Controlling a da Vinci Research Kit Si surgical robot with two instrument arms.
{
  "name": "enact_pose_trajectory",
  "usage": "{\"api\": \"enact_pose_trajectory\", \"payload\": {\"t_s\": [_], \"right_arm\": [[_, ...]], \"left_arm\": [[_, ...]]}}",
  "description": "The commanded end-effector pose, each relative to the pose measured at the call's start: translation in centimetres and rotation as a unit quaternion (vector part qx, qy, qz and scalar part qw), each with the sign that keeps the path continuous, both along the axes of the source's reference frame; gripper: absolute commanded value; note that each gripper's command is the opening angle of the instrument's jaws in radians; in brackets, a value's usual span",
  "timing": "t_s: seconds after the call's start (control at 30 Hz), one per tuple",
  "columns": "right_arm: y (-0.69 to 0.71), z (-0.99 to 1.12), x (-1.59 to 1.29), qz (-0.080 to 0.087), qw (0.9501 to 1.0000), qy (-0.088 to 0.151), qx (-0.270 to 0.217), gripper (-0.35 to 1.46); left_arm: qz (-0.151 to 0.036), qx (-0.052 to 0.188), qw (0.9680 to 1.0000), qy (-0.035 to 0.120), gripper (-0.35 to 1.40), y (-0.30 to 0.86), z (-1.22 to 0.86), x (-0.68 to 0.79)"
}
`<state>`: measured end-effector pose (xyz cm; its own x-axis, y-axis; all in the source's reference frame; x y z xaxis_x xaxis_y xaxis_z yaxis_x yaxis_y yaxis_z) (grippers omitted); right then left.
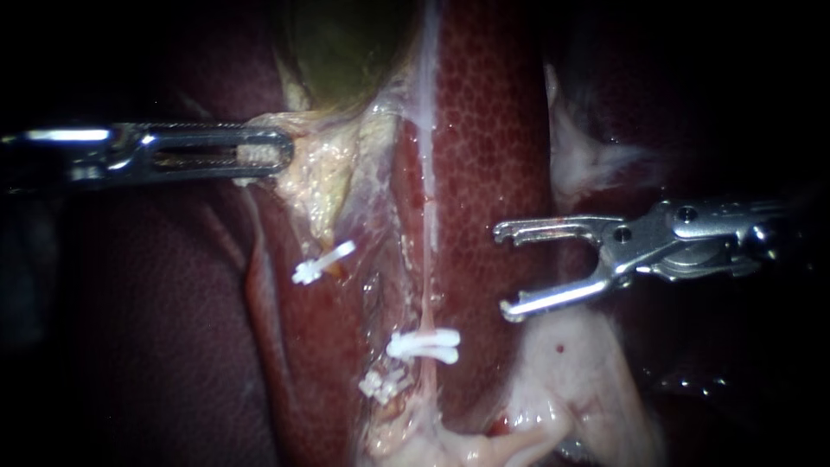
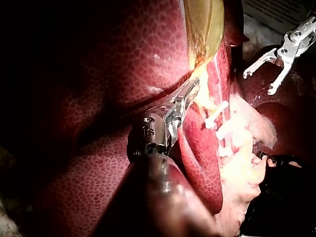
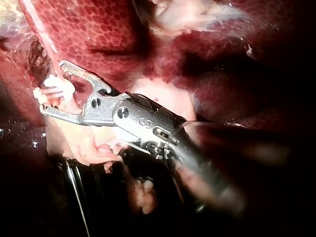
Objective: Going back second clip right tube
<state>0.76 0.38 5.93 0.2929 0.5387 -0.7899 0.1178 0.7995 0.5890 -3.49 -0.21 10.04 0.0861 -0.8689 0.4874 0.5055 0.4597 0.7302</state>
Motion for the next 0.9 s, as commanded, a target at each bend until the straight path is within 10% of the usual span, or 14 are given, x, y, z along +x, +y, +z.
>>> {"api": "enact_pose_trajectory", "payload": {"t_s": [0.03, 0.9], "right_arm": [[0.00, 0.00, 0.00, 0.000, 1.0000, 0.000, 0.000, 0.60], [0.02, -0.01, -0.01, 0.003, 1.0000, 0.003, 0.002, 0.60]], "left_arm": [[-0.001, -0.001, 1.0000, -0.001, -0.35, -0.01, 0.03, -0.02], [0.024, 0.014, 0.9996, 0.003, -0.35, -0.22, 0.41, -0.48]]}}
